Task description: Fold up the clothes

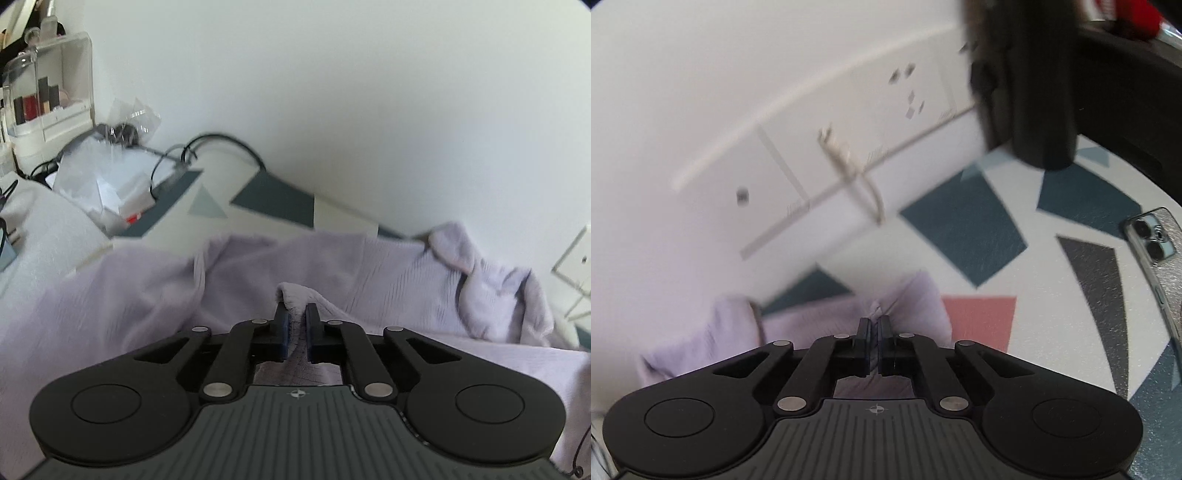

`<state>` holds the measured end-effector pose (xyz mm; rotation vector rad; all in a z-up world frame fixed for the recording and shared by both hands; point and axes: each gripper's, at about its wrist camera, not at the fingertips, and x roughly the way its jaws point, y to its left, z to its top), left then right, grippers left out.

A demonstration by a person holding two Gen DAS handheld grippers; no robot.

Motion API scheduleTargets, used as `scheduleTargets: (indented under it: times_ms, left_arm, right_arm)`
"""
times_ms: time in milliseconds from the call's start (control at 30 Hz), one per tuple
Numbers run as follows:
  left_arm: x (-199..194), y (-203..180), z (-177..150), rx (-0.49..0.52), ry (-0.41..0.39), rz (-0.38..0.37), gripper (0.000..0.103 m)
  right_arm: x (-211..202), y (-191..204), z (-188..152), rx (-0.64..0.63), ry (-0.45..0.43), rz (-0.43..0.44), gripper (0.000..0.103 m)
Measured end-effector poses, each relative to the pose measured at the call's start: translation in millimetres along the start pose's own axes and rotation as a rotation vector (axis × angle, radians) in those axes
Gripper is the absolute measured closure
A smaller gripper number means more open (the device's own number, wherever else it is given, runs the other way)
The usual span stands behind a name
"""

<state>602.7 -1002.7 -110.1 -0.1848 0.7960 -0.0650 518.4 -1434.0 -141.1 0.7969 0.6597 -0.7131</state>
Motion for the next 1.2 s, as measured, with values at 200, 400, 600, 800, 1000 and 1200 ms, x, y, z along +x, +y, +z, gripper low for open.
scheduleTargets:
  times_ms: [200,400,600,800,1000,1200]
  left_arm:
    - [40.2,-25.7,9.0,0.089,0.001,0.002,0.094]
    - [84.4,-31.1,2.2,0.142,0.065,0.034,0.065]
    - [27.1,2.0,10.4,0.019,0.045,0.001,0.037]
    - [-46.4,47.6,-49.4,-0.074,0.082,0.02,0.031]
    - [-90.6,80.7,-107.5,0.038,0.065,0.212,0.023]
    - [-90.6,111.6,-127.9,0.113,0.097,0.307,0.023]
  right_arm:
    - [3.2,-10.9,16.1,0.084,-0.052,-0.008,0.101]
    - [29.7,-26.2,12.8,0.12,-0.009,-0.031,0.094]
    - [-22.7,-41.8,3.3,0.178,-0.015,0.102,0.051]
    - [-63.9,-30.3,-52.9,0.05,0.091,0.099,0.024]
    - [-79.7,-6.5,-110.3,-0.191,0.109,-0.001,0.022]
    - [-89.8,31.5,-143.0,-0.258,0.156,0.064,0.018]
